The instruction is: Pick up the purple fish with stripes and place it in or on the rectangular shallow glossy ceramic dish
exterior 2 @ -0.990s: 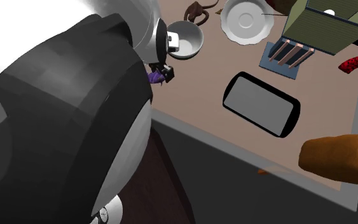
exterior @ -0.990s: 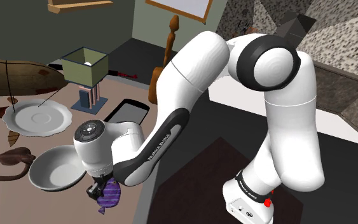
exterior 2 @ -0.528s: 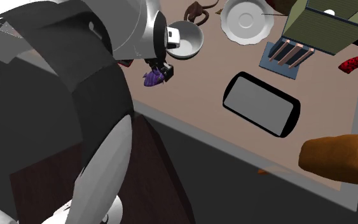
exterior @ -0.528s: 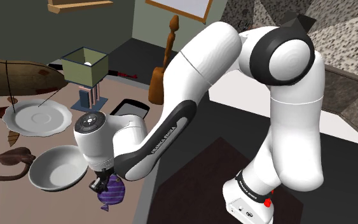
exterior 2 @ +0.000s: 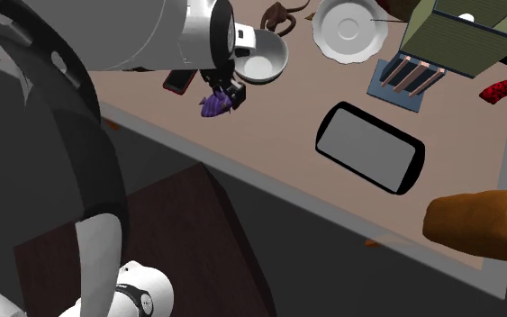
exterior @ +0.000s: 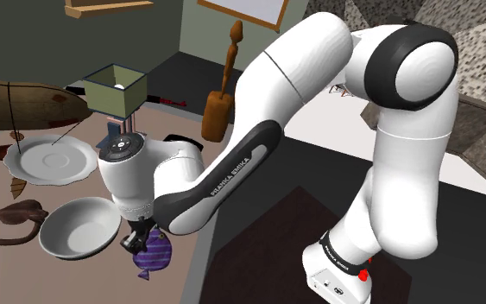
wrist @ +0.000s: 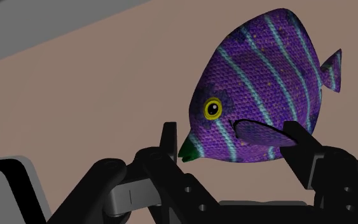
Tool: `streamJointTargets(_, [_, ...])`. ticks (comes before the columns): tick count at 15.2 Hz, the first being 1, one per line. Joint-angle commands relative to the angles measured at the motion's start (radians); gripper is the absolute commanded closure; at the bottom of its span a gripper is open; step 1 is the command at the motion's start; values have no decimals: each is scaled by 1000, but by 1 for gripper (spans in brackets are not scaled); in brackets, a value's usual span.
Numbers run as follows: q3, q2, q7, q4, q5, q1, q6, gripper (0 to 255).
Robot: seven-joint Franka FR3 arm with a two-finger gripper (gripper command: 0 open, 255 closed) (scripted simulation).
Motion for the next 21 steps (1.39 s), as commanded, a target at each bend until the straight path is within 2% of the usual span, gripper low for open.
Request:
streamJointTargets(1, [11, -25, -9, -6, 16, -6, -17, 255])
streamJointTargets(7, [38, -89, -43, -9, 61, -25, -71, 255])
streamJointTargets(14, [-17, -84, -198, 0, 50, -136, -51, 255])
streamJointTargets(21, [-73, -41, -349, 67, 36, -235, -52, 255])
